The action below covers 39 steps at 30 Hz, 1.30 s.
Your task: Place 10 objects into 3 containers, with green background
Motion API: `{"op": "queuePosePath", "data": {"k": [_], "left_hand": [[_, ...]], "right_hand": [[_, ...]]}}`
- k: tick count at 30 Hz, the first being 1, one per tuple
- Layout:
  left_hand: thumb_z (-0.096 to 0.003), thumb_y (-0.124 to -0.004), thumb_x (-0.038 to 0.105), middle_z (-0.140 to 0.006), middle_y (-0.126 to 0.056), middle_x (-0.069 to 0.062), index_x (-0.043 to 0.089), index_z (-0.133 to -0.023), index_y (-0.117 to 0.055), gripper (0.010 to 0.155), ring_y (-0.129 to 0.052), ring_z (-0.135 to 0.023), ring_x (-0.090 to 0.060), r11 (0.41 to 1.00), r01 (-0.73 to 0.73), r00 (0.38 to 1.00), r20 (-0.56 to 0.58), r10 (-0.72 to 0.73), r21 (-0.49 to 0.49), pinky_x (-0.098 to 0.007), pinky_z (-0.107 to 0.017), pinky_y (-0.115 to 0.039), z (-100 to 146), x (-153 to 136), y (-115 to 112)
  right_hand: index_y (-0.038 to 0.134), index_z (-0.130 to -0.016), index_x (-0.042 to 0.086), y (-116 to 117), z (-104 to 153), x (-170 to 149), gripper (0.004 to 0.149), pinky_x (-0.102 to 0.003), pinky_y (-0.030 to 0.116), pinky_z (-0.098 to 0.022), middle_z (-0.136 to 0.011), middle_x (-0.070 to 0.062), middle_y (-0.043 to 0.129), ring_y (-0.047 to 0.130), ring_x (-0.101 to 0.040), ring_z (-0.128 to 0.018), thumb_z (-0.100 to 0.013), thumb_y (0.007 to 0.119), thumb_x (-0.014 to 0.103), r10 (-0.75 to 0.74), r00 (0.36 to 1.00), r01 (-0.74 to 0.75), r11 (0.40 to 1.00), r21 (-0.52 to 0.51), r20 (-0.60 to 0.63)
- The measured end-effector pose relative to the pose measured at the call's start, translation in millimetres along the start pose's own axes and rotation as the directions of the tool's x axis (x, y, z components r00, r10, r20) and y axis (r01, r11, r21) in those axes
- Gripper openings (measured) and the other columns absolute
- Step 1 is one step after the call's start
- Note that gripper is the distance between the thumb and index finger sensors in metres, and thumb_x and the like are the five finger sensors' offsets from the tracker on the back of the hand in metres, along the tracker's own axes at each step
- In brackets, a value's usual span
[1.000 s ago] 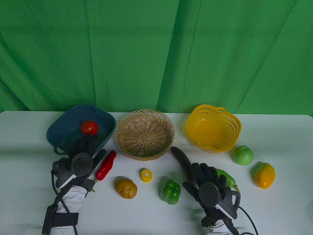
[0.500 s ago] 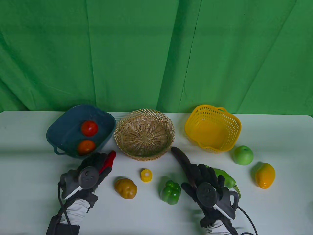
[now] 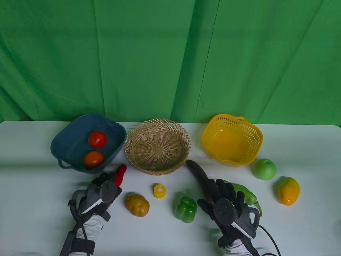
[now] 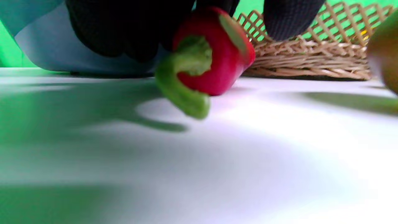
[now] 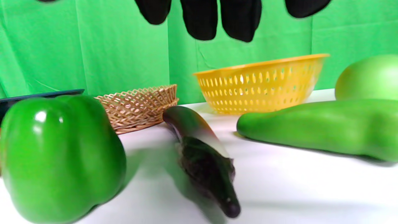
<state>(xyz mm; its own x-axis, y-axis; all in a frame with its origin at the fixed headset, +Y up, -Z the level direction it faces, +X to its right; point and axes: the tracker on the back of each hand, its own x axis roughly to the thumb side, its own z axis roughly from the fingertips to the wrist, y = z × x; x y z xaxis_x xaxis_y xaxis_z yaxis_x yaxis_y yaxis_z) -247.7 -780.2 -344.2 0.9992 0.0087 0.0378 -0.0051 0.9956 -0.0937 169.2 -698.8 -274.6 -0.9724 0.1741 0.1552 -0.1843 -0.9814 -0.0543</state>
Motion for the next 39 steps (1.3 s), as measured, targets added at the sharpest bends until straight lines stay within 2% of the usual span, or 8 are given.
{"op": "queuePosePath", "data": {"k": [9,13,20,33,39], "left_hand": [[-0.0539,-0.074,0.053,-0.103,-0.083,-0.009,0.027,-0.113,-0.047,0.070,-0.095,-0.085,-0.029,0.998,0.058,0.998,-0.016,-0.058,-0.020,-0.046,-0.056,-0.083,-7,5,1],[-0.0523,-0.077,0.051,-0.097,-0.087,-0.010,0.024,-0.112,-0.047,0.072,-0.100,-0.077,-0.026,0.997,0.077,0.997,-0.017,-0.077,-0.032,-0.042,-0.053,-0.085,-10,9,3],[-0.0505,-0.078,0.051,-0.093,-0.091,-0.012,0.020,-0.111,-0.050,0.073,-0.103,-0.072,-0.026,0.997,0.071,0.997,-0.002,-0.071,-0.007,-0.039,-0.049,-0.088,-11,9,5],[-0.0508,-0.077,0.050,-0.093,-0.091,-0.014,0.018,-0.112,-0.053,0.073,-0.102,-0.070,-0.027,0.997,0.040,0.999,0.023,-0.042,0.062,-0.039,-0.049,-0.087,11,1,18],[-0.0509,-0.077,0.051,-0.093,-0.091,-0.014,0.018,-0.112,-0.054,0.073,-0.102,-0.070,-0.027,0.991,0.007,0.999,0.046,-0.014,0.132,-0.039,-0.049,-0.087,27,0,33]], "right_hand": [[0.040,-0.119,0.025,0,0,0,0.081,-0.079,0.040,-0.073,-0.124,-0.019,0.050,0.051,-0.052,-0.109,-0.054,0.051,0.071,0.002,1.000,-0.002,1.000,0.003,-0.003],[0.040,-0.119,0.025,0,-1,-1,0.081,-0.079,0.040,-0.073,-0.124,-0.019,0.050,0.051,-0.052,-0.109,-0.054,0.051,0.071,-0.001,1.000,0.001,1.000,0.004,-0.003],[0.040,-0.119,0.025,0,-1,-1,0.081,-0.079,0.040,-0.073,-0.124,-0.019,0.050,0.051,-0.052,-0.109,-0.054,0.051,0.071,-0.007,1.000,0.007,1.000,0.009,0.000],[0.040,-0.119,0.025,1,-1,0,0.081,-0.079,0.040,-0.073,-0.124,-0.019,0.050,0.051,-0.052,-0.109,-0.054,0.051,0.071,-0.018,1.000,0.018,1.000,0.014,0.008],[0.040,-0.119,0.025,2,-1,2,0.081,-0.079,0.040,-0.073,-0.124,-0.019,0.050,0.051,-0.052,-0.109,-0.054,0.051,0.071,-0.019,1.000,0.019,1.000,0.019,0.018]]}}
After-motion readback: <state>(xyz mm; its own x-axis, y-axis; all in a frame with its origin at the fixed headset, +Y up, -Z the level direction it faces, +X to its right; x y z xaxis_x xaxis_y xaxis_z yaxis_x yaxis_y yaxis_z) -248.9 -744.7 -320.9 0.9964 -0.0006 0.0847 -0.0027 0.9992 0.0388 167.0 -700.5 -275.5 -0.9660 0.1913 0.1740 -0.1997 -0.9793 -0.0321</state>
